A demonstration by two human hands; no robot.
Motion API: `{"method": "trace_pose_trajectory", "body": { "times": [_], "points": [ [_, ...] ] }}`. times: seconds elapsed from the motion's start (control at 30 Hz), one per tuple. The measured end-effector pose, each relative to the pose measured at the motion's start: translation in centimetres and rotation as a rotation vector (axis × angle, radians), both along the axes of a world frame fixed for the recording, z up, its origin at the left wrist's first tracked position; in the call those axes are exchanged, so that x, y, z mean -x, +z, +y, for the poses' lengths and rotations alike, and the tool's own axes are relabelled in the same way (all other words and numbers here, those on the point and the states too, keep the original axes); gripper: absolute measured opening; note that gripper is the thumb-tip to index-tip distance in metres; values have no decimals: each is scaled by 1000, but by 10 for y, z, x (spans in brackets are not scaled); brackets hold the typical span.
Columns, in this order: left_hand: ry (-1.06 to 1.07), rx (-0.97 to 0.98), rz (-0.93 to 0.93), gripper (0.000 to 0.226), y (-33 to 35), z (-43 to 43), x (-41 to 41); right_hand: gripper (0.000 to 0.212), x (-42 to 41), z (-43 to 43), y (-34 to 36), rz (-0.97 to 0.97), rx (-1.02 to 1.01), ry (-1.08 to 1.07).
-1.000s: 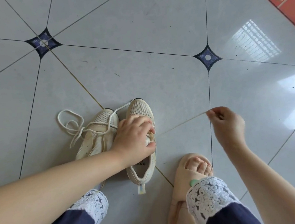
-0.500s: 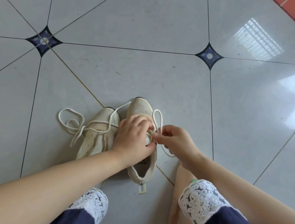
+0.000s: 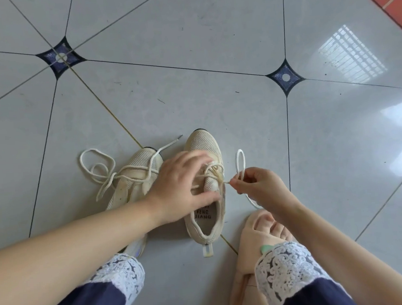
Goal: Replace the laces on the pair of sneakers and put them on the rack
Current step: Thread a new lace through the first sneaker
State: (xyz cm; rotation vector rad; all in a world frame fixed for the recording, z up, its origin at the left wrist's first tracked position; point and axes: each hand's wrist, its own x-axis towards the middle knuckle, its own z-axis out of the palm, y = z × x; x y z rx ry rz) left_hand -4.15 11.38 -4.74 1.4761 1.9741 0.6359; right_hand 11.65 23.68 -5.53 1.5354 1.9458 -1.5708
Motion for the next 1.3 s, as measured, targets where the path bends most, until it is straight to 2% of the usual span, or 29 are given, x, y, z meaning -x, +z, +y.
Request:
{"method": "trace_pose_trajectory", "body": {
  "times": [0.1,0.13,0.23,0.3,0.4,0.47,0.57,0.67,0.77,0.9,0.97,1.07,1.2,1.27,1.3],
  "points": [
    [148,22,-43,51,3,-6,11,9,-5,4,2,-29,98,47],
    [182,43,-61,46,3,-7,12,15,-6,5,3,-70,90,90],
    [162,100,-63,39,0,-10,11,43,-8,10,8,-282,-107,287],
    [98,125,-36,37,-2,-13,8,48,-5,8,13,-335,-269,331],
    [46,166,-26,45,-1,-11,4,32,4,-4,19,-157,-409,283],
    [-6,203,7,48,0,-6,3,22,11,-13,23,49,-341,244],
    [-48,296,31,44,4,-1,6,29,18,-25,27,210,-226,270],
    [-44,326,15,41,8,1,8,28,20,-30,22,188,-353,400],
    [-47,279,53,36,10,-6,9,25,16,-32,19,189,-407,368],
    [-160,92,195,23,12,-21,10,23,10,-37,19,207,-452,319],
    [-112,63,160,20,12,-24,12,20,9,-38,18,206,-478,328],
    [111,66,76,21,11,-21,23,16,4,-41,16,182,-498,334],
    [120,-54,48,19,16,-14,16,21,6,-45,17,268,-454,245],
    [73,24,-12,21,14,-7,7,21,9,-47,16,283,-470,266],
    [29,124,0,24,11,-2,6,21,9,-47,16,284,-474,266]
  ]
}}
